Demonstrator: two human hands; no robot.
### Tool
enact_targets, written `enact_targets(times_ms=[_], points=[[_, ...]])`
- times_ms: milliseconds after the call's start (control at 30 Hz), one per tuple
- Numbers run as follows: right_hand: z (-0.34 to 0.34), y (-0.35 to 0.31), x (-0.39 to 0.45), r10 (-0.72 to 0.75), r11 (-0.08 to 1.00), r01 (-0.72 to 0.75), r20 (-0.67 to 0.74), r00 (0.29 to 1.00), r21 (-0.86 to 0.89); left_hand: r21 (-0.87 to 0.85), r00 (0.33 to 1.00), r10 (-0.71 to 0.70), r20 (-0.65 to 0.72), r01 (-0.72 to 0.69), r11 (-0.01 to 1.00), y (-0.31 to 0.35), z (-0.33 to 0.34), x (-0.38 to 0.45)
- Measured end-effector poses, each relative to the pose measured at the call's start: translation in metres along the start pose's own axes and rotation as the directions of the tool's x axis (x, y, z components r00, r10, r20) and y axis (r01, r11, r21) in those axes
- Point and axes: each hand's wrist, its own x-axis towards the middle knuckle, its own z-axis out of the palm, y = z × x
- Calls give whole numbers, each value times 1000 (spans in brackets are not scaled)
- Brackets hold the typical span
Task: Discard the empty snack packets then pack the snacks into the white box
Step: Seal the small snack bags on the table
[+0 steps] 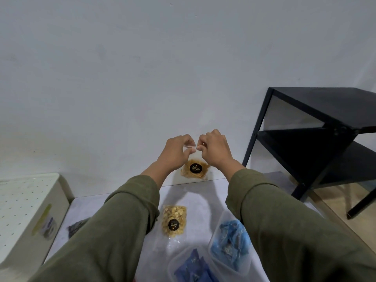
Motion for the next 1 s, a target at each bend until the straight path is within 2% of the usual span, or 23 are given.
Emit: enact_targets(times_ms=[133, 267, 367, 467, 633, 733, 867, 1000], points=[[1, 3, -1, 47, 991, -48, 8, 999, 128, -43, 993, -80, -87, 77, 996, 2, 2, 3], [-3, 6, -3, 36, 994, -34, -23, 999, 106, -75, 982, -131, -136, 122, 990, 2, 2, 5], [-4, 8, -1, 67, 996, -67, -13, 998, 59, -68, 990, -90, -111, 83, 994, 4, 3, 5], [-3, 10, 2, 106, 990, -107, 10, 994, 95, -44, 998, -20, -62, 18, 999, 8, 6, 7], [-6, 9, 0, 68, 976, -70, 20, 998, 205, 0, 990, -101, -102, 101, 995, 7, 7, 14], [-6, 9, 2, 64, 984, -64, 4, 998, 167, 8, 984, -125, -123, 127, 992, 4, 8, 15], [-5, 9, 3, 80, 994, -80, 9, 997, 78, 88, 990, -82, -117, 93, 992, 6, 11, 16], [-8, 10, 3, 75, 986, -78, 24, 997, 146, 159, 993, -73, -94, 88, 983, 9, 8, 18]])
